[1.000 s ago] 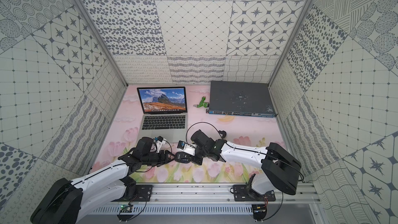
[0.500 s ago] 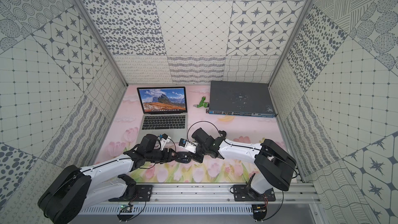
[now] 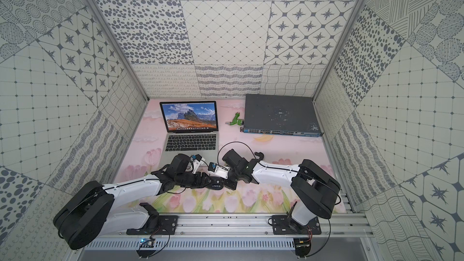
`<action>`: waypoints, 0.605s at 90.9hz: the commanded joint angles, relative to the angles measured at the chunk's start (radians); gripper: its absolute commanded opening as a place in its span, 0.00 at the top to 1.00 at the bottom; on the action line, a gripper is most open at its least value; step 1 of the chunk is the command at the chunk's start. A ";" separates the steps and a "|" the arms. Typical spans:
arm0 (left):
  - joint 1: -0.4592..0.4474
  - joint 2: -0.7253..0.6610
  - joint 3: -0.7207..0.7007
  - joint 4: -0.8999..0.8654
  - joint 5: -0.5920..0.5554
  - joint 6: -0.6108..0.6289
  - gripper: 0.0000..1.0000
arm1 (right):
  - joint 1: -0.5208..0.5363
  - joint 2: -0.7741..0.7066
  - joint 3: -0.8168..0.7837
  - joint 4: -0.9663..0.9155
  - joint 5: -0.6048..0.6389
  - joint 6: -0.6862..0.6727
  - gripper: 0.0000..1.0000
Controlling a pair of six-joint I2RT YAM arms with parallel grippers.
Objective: Remove the wireless mouse receiver from the laptop
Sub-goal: Insert the USB plug into the mouse.
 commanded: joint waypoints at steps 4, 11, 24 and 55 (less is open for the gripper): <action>-0.016 0.029 0.005 -0.089 -0.086 0.034 0.40 | 0.000 0.018 0.033 0.002 0.000 -0.012 0.97; -0.020 0.039 0.008 -0.095 -0.098 0.033 0.41 | -0.003 0.023 0.036 -0.004 -0.008 -0.014 0.97; -0.026 0.050 0.018 -0.108 -0.122 0.033 0.42 | -0.020 0.037 0.052 -0.024 -0.031 -0.014 0.96; -0.033 0.090 0.023 -0.108 -0.135 0.027 0.47 | -0.026 0.076 0.077 -0.062 -0.048 -0.033 0.94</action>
